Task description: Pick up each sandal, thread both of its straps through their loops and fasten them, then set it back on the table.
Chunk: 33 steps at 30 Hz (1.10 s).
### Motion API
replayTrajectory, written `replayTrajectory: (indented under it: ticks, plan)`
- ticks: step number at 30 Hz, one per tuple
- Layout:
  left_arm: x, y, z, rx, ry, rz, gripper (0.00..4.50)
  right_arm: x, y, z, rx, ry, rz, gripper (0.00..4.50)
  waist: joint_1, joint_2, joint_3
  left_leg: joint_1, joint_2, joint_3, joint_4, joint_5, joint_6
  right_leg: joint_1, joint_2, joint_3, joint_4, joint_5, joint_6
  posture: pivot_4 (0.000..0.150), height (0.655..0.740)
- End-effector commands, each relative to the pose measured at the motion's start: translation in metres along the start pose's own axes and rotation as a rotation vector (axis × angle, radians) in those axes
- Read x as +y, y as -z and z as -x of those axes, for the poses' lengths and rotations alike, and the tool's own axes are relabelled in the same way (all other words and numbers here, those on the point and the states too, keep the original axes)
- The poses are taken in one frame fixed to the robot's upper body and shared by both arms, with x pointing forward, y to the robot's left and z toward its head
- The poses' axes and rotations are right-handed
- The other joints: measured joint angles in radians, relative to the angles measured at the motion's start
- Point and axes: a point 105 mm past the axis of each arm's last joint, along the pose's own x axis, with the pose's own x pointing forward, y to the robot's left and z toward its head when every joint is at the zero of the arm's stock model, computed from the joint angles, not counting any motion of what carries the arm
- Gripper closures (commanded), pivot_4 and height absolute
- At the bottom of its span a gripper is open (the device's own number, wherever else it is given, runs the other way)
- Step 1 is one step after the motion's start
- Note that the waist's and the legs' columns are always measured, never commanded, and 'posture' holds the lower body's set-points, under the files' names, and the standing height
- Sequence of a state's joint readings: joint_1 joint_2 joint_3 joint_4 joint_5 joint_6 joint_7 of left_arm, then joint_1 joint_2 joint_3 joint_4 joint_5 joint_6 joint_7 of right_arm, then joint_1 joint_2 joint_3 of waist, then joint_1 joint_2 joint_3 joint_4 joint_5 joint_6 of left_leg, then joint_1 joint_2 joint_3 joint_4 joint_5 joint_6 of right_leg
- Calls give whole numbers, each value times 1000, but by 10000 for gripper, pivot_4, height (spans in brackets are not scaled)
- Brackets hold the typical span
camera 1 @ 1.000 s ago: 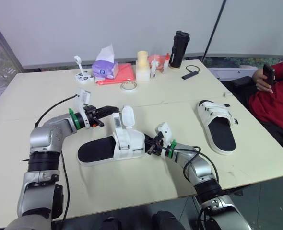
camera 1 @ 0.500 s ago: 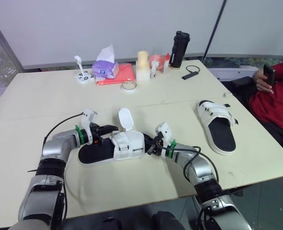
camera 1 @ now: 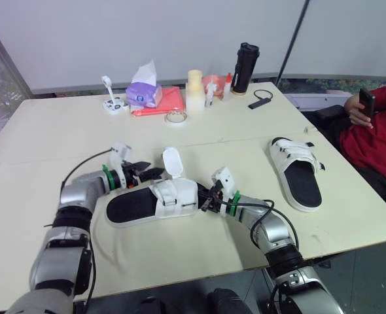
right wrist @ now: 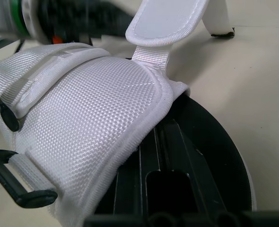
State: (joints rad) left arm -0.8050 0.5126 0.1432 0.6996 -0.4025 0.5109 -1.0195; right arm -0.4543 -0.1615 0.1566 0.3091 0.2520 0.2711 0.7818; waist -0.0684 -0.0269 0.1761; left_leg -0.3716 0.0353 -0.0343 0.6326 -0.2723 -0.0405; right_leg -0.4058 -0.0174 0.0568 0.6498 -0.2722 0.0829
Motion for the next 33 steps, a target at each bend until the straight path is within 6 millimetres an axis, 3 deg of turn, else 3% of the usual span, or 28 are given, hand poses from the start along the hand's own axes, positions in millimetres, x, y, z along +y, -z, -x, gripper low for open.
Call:
replayTrajectory:
  ticks: [1,5,14,19,22,25,28,33]
  plan:
    - [-16,-50,5,-125,77,67,410,1,48,5,168,26,-86,45000,0,0,0,0,0,0,0,0,0,0,0,0,0,0,0,1500,7400]
    - [-43,-50,-1,-96,206,222,410,2,47,1,165,23,-87,45000,-2,0,0,0,0,0,0,0,0,0,0,0,0,0,0,1500,7400]
    - [-40,-34,-10,-89,112,608,410,3,52,6,170,29,-87,45000,-2,0,0,1,0,-1,0,0,0,0,0,0,1,0,0,1500,7400]
    - [-43,-14,-11,-50,103,718,410,1,52,7,177,30,-85,45000,0,0,0,1,0,-1,0,0,-1,1,-1,-1,1,0,0,1500,7400]
    - [-46,-10,-22,-54,105,745,410,1,51,5,178,24,-81,45000,0,0,0,1,0,-1,0,1,-3,1,-2,-1,1,0,0,1500,7400]
    - [-42,-10,-35,-83,88,764,410,1,50,4,179,20,-78,45000,0,-1,0,1,0,-1,-2,5,-10,0,-2,-2,1,0,0,1500,7400]
    - [-24,-16,-53,-186,2,802,410,2,49,3,180,17,-75,45000,-1,-1,0,1,-1,-1,-2,6,-11,1,-2,-2,1,0,0,1500,7400]
    - [-14,-24,-65,-269,-27,848,410,3,49,3,177,15,-73,45000,-2,-1,0,1,-1,-1,-2,6,-11,0,-2,-2,0,0,0,1500,7400]
